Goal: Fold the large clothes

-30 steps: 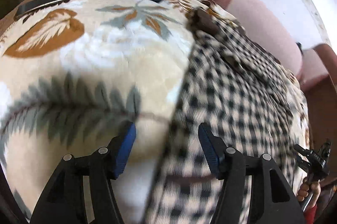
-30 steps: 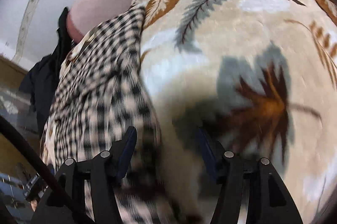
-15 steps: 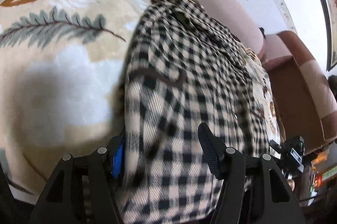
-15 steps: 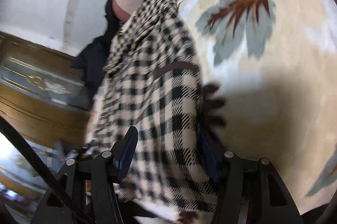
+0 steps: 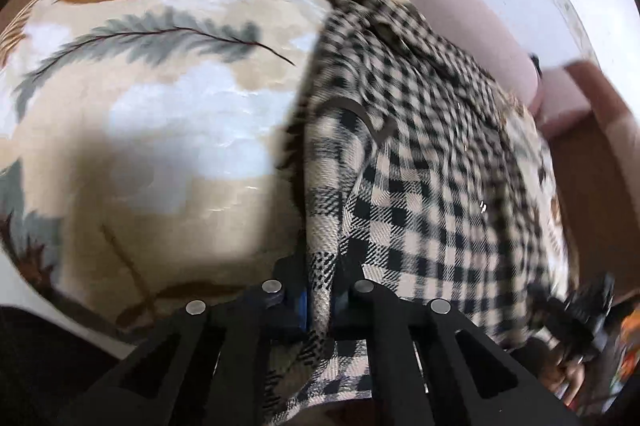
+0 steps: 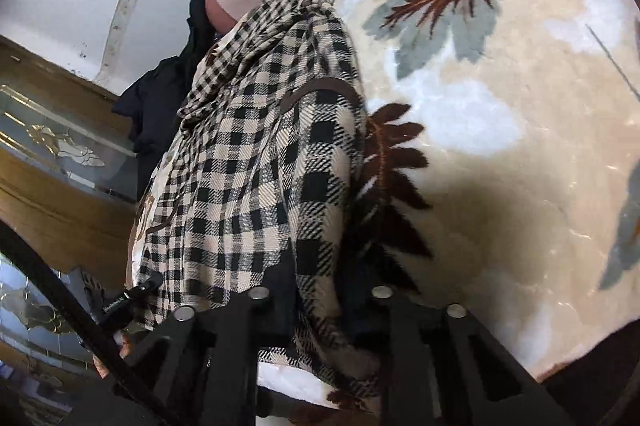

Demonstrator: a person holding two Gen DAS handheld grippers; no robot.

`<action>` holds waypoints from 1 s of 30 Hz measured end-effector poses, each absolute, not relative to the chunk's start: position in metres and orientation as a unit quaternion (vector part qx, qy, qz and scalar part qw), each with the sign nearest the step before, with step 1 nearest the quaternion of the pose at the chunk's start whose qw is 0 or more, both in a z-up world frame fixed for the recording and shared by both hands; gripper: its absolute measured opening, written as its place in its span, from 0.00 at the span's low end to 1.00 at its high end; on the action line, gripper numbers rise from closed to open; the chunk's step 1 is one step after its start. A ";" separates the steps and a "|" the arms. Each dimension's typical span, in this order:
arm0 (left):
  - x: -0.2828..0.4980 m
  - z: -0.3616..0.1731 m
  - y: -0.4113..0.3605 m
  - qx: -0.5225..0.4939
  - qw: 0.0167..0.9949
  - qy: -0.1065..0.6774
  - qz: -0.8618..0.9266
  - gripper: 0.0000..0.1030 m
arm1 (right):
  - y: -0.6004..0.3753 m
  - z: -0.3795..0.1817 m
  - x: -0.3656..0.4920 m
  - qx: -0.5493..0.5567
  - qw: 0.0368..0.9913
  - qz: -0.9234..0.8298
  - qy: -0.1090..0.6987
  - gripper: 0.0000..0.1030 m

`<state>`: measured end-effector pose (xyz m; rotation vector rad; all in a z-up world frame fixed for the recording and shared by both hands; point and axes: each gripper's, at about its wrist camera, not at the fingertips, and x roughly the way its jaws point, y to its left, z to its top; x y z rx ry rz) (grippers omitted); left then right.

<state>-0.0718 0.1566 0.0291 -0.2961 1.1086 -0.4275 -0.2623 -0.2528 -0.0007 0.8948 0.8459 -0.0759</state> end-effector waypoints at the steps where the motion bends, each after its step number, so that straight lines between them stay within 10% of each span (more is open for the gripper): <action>1: -0.074 0.033 0.164 -0.153 0.817 0.518 -0.202 0.05 | -0.252 0.003 -0.265 0.417 0.817 -0.038 0.397 0.10; 30: -0.132 0.040 0.212 -0.146 0.826 0.513 -0.182 0.11 | -0.244 0.009 -0.320 0.382 0.812 -0.076 0.435 0.22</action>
